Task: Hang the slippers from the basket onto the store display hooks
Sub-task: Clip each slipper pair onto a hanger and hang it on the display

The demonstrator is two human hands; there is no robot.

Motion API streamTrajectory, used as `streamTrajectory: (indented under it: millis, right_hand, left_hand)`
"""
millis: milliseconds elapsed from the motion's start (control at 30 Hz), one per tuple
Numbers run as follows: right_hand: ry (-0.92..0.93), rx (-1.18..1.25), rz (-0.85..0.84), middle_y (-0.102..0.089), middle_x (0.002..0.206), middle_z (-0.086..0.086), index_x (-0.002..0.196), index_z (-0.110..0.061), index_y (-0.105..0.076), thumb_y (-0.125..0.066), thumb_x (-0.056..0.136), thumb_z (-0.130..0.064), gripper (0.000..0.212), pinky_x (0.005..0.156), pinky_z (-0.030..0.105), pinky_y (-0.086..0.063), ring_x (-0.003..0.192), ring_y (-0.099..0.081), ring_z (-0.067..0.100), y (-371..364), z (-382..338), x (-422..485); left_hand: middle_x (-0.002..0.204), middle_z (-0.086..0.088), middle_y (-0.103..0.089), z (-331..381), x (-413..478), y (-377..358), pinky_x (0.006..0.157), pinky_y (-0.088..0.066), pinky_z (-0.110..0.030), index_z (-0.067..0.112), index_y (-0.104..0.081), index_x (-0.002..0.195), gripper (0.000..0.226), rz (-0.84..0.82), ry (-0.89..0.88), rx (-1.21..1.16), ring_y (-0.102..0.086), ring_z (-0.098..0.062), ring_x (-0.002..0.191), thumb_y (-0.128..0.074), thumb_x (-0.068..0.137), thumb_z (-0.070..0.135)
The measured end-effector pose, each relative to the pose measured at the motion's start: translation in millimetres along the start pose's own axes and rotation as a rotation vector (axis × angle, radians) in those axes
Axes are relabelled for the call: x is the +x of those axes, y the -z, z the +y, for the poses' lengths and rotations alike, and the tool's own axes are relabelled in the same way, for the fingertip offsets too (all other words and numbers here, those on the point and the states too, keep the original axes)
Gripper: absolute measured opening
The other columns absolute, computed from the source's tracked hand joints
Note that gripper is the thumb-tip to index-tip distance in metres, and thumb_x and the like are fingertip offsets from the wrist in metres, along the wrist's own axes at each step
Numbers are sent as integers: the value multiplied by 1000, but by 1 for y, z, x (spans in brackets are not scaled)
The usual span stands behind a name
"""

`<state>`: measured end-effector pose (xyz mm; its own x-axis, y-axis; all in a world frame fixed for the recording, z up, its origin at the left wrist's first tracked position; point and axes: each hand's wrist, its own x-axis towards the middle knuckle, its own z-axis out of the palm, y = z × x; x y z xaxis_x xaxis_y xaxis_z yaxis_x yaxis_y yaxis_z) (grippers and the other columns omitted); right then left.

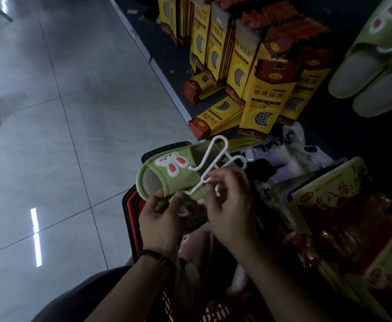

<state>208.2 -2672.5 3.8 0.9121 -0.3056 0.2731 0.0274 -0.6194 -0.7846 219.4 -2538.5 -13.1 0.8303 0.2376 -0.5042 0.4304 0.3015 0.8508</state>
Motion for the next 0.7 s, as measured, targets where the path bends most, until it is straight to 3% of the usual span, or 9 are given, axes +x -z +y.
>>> streamTrajectory:
  millis: [67,133,200,267,367,433,533,600,700]
  right_hand:
    - [-86,-52,76,-52,129,3,118,-17,-65,-73,96,-18,24,78,6,-46,106,-56,6,12,11,17]
    - [-178,-117,71,-49,138,6,132,-19,-62,-73,97,-26,37,86,4,-39,121,-49,11,24,27,32]
    - [-230,-115,32,-54,135,5,134,-18,-65,-70,100,-32,37,98,23,-45,126,-51,17,33,43,40]
    - [-280,-30,-42,-69,110,-3,118,-19,-74,-67,102,-31,21,91,41,-57,104,-64,11,37,54,42]
    - [-405,129,-98,-77,85,-7,95,-25,-78,-69,101,-30,12,82,44,-61,83,-72,9,35,56,42]
    - [-440,173,-35,-78,83,-11,88,-31,-77,-68,101,-31,15,82,42,-62,81,-73,7,35,56,41]
    - [-447,196,21,-78,83,-17,90,-32,-76,-66,103,-29,16,82,39,-62,79,-73,2,36,55,38]
    - [-449,196,10,-78,82,-13,89,-28,-77,-67,102,-31,17,81,41,-62,79,-74,6,35,56,38]
    - [-471,212,-13,-78,78,-9,90,-25,-78,-68,102,-32,18,79,37,-61,77,-74,7,32,58,37]
  left_hand:
    - [105,-14,-78,3,1,0,82,-63,-54,2,-68,111,26,-51,-8,6,-76,-35,101,-78,89,11]
    - [108,-13,-78,4,2,2,83,-63,-53,3,-69,112,24,-118,-15,32,-76,-34,102,-76,91,9]
    - [109,-13,-78,5,4,4,86,-61,-56,5,-70,110,19,-150,-10,53,-75,-35,102,-74,92,9]
    - [110,-14,-78,5,9,9,91,-58,-61,7,-72,108,15,-187,-1,76,-75,-37,104,-72,94,11]
    - [112,-14,-77,10,12,13,87,-59,-56,11,-73,110,16,-254,14,77,-75,-37,102,-69,97,17]
    - [108,-13,-77,14,11,11,70,-61,-43,10,-70,118,22,-301,40,21,-76,-28,86,-66,99,19]
    - [72,-3,-66,15,10,9,43,-43,-23,4,-64,123,26,-317,60,-25,-55,-11,47,-59,103,21]
    - [63,-4,-51,14,15,9,43,-36,-21,9,-68,118,23,-323,41,-11,-41,-12,43,-58,103,24]
    - [66,-7,-29,16,21,11,46,-30,-23,13,-70,109,27,-356,43,-28,-27,-15,46,-62,100,37]
